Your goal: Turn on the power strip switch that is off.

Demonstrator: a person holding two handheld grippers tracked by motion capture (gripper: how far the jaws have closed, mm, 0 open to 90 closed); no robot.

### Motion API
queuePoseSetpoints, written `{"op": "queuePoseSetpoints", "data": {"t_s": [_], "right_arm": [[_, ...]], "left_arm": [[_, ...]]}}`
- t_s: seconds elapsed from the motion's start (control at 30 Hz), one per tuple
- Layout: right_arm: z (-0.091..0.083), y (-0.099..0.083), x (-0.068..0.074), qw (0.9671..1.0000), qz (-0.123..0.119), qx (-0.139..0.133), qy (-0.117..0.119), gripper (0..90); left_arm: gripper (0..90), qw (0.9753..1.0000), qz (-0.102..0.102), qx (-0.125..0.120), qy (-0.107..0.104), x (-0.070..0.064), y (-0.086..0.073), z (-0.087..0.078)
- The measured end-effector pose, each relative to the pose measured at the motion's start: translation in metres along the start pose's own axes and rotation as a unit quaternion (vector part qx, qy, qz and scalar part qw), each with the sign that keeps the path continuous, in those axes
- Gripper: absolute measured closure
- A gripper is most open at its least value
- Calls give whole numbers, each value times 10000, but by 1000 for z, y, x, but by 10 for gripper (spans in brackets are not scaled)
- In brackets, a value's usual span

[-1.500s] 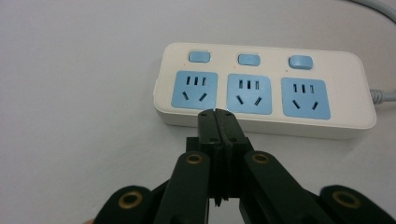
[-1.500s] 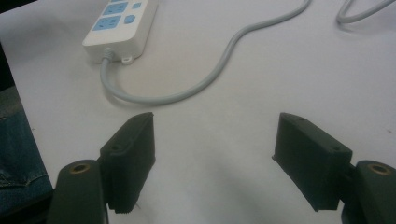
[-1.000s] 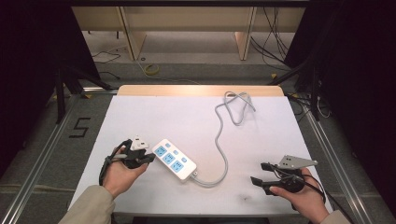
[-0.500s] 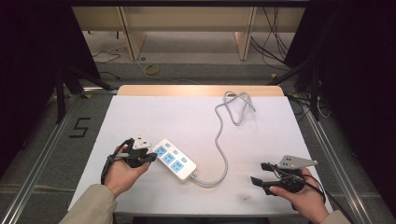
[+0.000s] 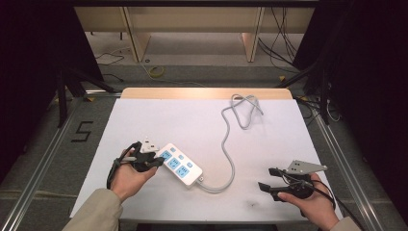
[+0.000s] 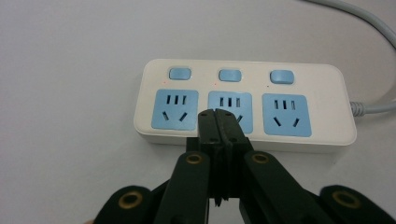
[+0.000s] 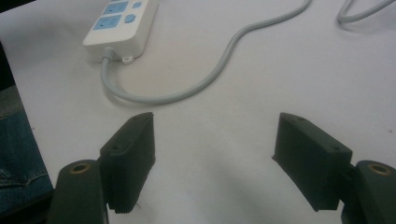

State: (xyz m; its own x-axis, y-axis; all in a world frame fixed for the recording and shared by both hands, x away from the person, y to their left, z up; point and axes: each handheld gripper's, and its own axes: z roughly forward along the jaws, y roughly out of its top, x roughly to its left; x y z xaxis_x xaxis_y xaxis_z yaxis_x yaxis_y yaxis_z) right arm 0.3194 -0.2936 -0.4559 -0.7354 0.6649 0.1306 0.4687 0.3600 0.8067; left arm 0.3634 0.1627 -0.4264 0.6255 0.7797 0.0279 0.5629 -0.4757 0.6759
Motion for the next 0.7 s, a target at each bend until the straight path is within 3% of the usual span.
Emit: {"op": "queuePoseSetpoints", "data": {"t_s": [0.7], "right_arm": [[0, 0, 0, 10000, 8, 0, 4, 293]], "left_arm": [[899, 9999, 76, 34, -57, -5, 6, 4]]}}
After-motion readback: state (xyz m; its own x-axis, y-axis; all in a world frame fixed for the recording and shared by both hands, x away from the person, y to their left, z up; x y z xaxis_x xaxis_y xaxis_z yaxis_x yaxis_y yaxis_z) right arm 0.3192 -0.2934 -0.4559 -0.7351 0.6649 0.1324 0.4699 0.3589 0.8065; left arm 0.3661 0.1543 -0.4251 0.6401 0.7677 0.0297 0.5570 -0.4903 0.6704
